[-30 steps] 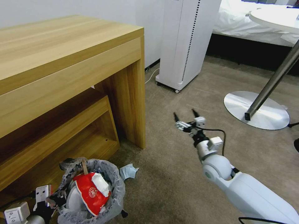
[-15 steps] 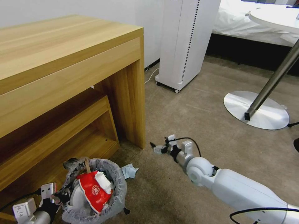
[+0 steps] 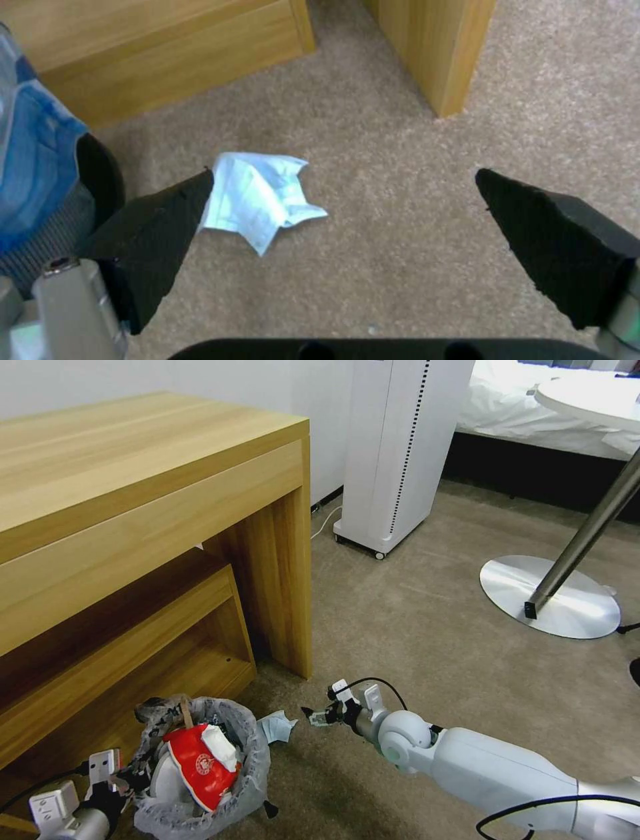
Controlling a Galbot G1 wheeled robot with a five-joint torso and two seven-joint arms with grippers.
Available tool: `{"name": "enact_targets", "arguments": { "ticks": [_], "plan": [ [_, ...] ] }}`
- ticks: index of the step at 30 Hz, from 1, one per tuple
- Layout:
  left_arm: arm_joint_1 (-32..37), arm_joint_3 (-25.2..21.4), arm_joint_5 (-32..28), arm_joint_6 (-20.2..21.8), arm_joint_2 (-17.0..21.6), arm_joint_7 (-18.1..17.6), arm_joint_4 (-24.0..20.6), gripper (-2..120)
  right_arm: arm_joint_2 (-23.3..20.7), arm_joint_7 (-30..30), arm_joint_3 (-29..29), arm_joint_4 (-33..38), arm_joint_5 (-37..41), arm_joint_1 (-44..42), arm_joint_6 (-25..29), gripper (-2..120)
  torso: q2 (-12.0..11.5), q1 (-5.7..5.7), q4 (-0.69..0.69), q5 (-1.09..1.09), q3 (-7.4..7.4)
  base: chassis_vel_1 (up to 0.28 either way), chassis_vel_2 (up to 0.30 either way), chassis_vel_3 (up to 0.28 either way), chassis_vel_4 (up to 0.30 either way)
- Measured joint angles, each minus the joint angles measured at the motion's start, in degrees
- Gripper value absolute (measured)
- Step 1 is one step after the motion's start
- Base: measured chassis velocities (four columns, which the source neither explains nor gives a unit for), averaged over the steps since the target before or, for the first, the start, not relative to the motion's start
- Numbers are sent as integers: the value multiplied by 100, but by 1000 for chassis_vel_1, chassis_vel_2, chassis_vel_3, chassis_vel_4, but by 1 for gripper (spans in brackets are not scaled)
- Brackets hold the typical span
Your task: Pick up the trash bin and place the garbage on the floor into it.
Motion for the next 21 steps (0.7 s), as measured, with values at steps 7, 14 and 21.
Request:
{"name": "enact_targets", "arguments": {
  "ticks": [7,14,21],
  "plan": [
    [61,-52,6,18,5,-12,10,1,-69,10,85,0,-183,-49,94,100,0,0,0,0,0,0,0,0,0],
    [212,-118,58,27,-38,-9,-47,1,1,-230,6,-177,-287,43,126,100,0,0,0,-1,0,0,0,0,0],
    [275,-165,78,26,-93,-3,-151,1,251,-318,-183,-568,-115,341,-426,100,0,0,-1,-1,0,0,0,0,0]
  ]
}}
